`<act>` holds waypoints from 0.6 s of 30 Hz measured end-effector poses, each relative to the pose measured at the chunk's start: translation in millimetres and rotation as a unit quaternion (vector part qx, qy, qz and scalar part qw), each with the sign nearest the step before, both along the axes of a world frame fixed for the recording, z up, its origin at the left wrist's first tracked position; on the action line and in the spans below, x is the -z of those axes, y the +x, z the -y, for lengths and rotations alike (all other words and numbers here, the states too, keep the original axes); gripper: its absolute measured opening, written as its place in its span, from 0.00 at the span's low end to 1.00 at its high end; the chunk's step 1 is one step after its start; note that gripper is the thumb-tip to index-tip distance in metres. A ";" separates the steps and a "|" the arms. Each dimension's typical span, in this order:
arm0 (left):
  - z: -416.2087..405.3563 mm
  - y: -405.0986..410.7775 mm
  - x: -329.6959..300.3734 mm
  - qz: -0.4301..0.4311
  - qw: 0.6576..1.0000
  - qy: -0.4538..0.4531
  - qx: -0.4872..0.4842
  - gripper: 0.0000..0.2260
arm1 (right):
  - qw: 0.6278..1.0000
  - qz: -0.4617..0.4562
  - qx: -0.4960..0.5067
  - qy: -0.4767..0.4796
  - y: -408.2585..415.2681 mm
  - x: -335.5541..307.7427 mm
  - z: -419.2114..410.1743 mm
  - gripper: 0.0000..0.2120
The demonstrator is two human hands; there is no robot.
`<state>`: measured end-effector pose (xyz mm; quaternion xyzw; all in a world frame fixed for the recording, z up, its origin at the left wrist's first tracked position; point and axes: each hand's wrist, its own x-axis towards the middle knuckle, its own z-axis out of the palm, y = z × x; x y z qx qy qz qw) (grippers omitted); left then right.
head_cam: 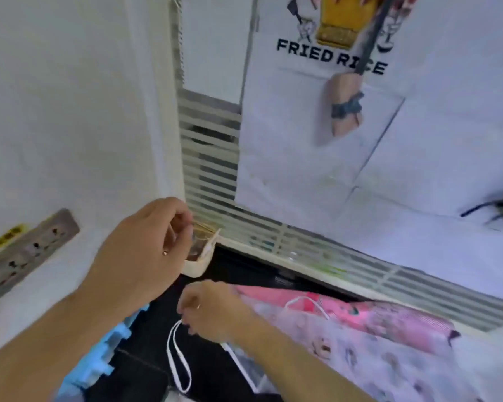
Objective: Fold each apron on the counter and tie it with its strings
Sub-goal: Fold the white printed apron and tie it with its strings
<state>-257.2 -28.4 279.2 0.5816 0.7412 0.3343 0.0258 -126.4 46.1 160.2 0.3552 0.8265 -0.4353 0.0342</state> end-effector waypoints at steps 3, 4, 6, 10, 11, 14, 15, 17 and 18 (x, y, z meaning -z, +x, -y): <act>-28.4 49.5 52.9 0.067 0.996 -0.033 0.054 0.08 | 0.991 0.118 0.046 -0.046 113.6 86.5 -3.1 0.10; -34.4 62.6 66.5 0.085 0.994 -0.042 0.062 0.09 | 0.984 0.161 0.062 -0.050 150.7 112.5 -4.6 0.13; -53.6 93.0 94.3 0.112 0.990 -0.053 0.064 0.09 | 0.963 0.228 0.123 -0.078 230.0 158.4 -13.0 0.18; -86.4 136.4 121.8 0.154 0.987 -0.055 0.006 0.09 | 0.930 0.290 0.212 -0.078 333.1 200.3 -49.0 0.18; -96.9 150.1 128.6 0.169 0.984 -0.052 -0.014 0.09 | 0.925 0.299 0.226 -0.069 354.9 206.4 -60.4 0.20; -121.5 184.8 143.8 0.204 0.976 -0.052 -0.049 0.09 | 0.914 0.367 0.173 -0.007 397.6 224.7 -80.6 0.38; -129.2 197.9 149.4 0.216 0.973 -0.060 -0.054 0.09 | 0.904 0.408 0.124 0.020 409.2 231.9 -81.3 0.47; -138.0 218.7 155.2 0.241 0.966 -0.074 -0.052 0.09 | 0.881 0.464 0.042 0.086 419.2 244.1 -72.1 0.55; -143.0 230.3 158.7 0.247 0.964 -0.080 -0.050 0.09 | 0.877 0.468 0.021 0.110 424.6 249.3 -69.8 0.52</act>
